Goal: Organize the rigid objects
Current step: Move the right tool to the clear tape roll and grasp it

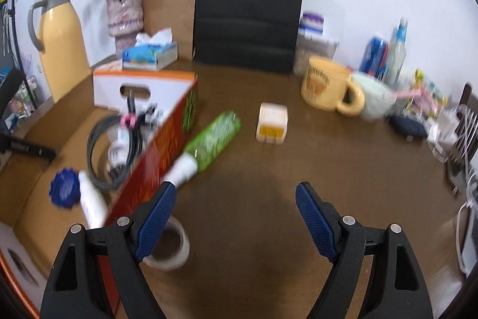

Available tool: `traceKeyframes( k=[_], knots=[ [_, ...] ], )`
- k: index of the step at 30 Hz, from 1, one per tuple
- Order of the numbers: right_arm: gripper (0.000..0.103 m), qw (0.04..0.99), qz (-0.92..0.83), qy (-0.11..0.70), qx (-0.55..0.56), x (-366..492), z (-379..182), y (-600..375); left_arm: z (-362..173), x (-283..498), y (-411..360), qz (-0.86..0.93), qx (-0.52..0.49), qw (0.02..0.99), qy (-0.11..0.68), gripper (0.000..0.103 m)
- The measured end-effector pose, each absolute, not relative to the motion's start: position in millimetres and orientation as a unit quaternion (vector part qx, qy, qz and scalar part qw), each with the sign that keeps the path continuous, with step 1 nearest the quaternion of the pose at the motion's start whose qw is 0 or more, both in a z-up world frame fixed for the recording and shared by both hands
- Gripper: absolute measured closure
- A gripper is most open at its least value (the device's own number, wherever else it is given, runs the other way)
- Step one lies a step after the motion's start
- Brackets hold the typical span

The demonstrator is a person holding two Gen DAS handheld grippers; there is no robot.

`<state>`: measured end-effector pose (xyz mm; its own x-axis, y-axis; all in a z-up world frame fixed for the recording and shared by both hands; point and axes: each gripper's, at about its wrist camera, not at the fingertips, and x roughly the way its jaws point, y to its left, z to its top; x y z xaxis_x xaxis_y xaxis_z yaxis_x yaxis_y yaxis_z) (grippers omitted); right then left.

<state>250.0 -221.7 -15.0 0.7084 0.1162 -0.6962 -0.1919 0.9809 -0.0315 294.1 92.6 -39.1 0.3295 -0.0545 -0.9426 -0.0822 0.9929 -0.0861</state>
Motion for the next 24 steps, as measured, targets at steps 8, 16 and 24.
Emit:
traceKeyframes(
  k=[8, 16, 24],
  knots=[
    [0.022, 0.905, 0.121, 0.406, -0.031, 246, -39, -220, -39, 294, 93, 0.008, -0.059, 0.813, 0.579, 0.096],
    [0.077, 0.893, 0.154, 0.422, -0.029, 249, -51, -212, -39, 294, 93, 0.008, -0.059, 0.813, 0.579, 0.096],
    [0.083, 0.908, 0.052, 0.415, -0.003, 258, -50, -245, -39, 294, 93, 0.009, -0.059, 0.813, 0.579, 0.096]
  ],
)
